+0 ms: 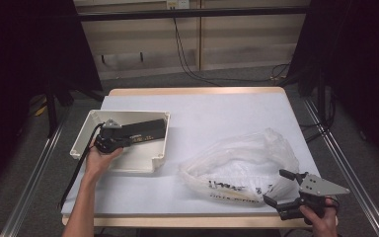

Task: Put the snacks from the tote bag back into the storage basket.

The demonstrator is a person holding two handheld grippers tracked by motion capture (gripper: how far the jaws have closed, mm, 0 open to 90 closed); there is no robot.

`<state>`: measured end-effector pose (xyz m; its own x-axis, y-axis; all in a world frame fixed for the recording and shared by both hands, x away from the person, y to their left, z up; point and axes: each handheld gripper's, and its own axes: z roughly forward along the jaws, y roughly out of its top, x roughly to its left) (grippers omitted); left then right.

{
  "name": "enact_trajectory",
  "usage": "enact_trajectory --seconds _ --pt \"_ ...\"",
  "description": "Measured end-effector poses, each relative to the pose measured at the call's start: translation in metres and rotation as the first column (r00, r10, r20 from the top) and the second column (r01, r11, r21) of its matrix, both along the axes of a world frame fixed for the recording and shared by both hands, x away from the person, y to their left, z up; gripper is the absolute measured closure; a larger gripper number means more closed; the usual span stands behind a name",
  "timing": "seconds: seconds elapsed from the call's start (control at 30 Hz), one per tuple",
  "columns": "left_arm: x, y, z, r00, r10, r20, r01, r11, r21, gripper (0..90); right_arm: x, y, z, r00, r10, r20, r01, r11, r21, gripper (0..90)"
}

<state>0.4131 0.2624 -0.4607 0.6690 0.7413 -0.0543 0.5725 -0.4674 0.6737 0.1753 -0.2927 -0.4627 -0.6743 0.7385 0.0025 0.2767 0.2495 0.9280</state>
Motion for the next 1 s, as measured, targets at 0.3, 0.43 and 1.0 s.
enact_trajectory --seconds 0.3,0.43,1.0 --pt "0.009 -0.010 -0.002 0.9999 -0.014 0.001 0.014 0.9997 -0.020 90.0 0.000 0.001 0.000 1.0000 0.004 -0.002 -0.004 1.000 0.005 1.6" --pt "0.012 -0.013 -0.002 0.9999 -0.008 0.012 0.008 0.9990 -0.043 90.0 0.001 0.000 -0.001 1.0000 0.003 0.000 -0.003 1.000 -0.002 1.6" --pt "0.020 -0.027 -0.004 0.9995 0.011 0.030 -0.009 0.9978 -0.065 90.0 0.000 0.000 -0.001 1.0000 0.004 0.001 -0.004 1.000 -0.003 1.6"
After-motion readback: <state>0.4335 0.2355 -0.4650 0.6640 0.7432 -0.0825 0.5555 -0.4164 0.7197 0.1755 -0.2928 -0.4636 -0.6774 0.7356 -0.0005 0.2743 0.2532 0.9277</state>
